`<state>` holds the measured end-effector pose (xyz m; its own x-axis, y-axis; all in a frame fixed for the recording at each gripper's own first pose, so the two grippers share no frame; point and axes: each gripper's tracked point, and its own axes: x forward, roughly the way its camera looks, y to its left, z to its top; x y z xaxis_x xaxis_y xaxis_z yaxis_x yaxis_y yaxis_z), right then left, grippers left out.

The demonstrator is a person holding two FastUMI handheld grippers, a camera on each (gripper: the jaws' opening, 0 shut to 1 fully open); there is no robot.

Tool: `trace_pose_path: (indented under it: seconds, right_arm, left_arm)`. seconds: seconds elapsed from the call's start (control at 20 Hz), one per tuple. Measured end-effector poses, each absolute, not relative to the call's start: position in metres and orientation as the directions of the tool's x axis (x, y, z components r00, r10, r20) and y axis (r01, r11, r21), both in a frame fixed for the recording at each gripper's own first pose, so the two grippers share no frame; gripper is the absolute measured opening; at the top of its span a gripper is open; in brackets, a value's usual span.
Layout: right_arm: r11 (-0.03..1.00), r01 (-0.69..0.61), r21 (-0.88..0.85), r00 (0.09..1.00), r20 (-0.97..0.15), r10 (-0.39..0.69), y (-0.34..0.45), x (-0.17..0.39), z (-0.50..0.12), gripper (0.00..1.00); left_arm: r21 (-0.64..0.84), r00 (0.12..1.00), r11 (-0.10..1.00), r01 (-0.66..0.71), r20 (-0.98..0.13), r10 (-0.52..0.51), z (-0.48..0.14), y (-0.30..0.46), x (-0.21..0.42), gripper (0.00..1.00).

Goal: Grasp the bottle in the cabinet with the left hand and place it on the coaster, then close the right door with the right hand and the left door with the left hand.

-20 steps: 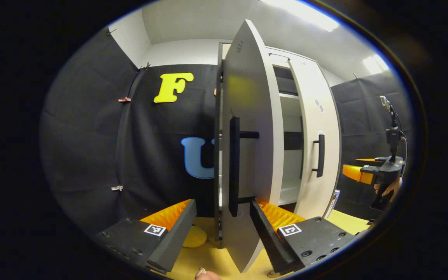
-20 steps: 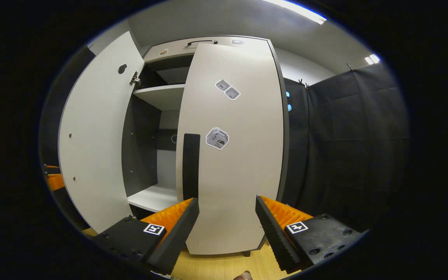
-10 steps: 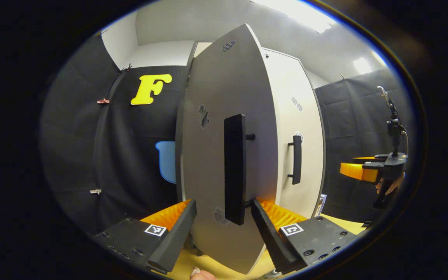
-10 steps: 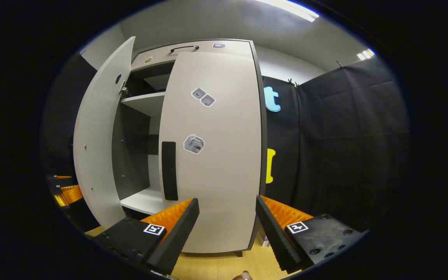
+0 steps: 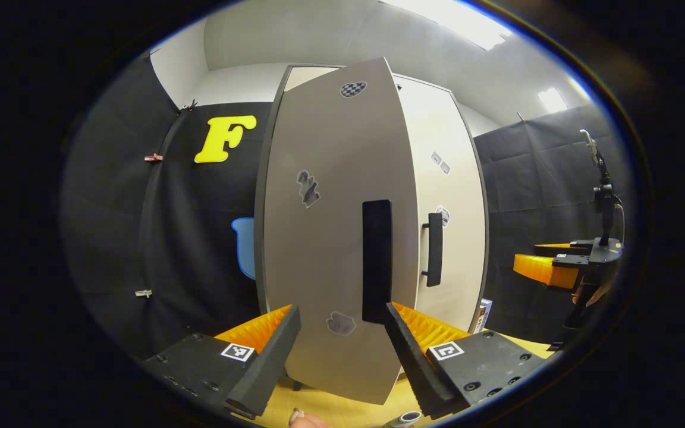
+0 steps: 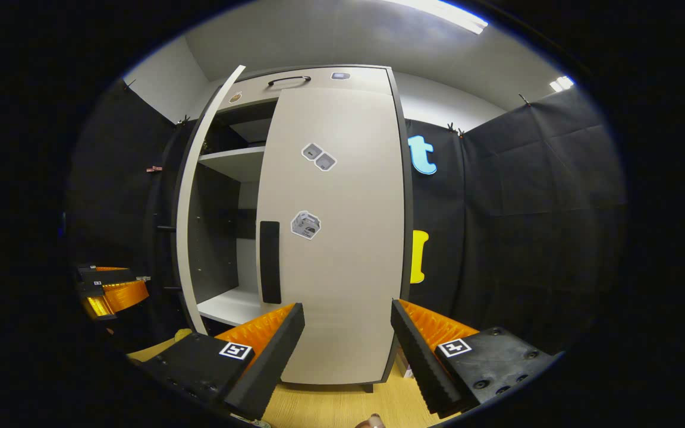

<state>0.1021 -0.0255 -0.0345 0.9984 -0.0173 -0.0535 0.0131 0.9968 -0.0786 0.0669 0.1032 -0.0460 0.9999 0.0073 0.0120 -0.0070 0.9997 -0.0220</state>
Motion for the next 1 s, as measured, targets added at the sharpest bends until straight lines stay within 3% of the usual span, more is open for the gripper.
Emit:
trace_pose_path:
  seconds: [0.35,1.0]
  right_arm:
    - [0.997,-0.033,-0.068,0.998,-0.063,0.029,-0.007,0.089,-0.034,0.97]
    - [0.998,-0.018,-0.068,0.998,-0.063,0.014,-0.016,0.068,-0.026,0.98]
  left_arm:
    - [-0.008,1.000,1.000,-0.028,0.012,0.028,-0.042,0.105,0.046,0.91]
    - [-0.007,0.999,1.000,-0.003,0.033,0.003,-0.036,0.096,0.043,0.92]
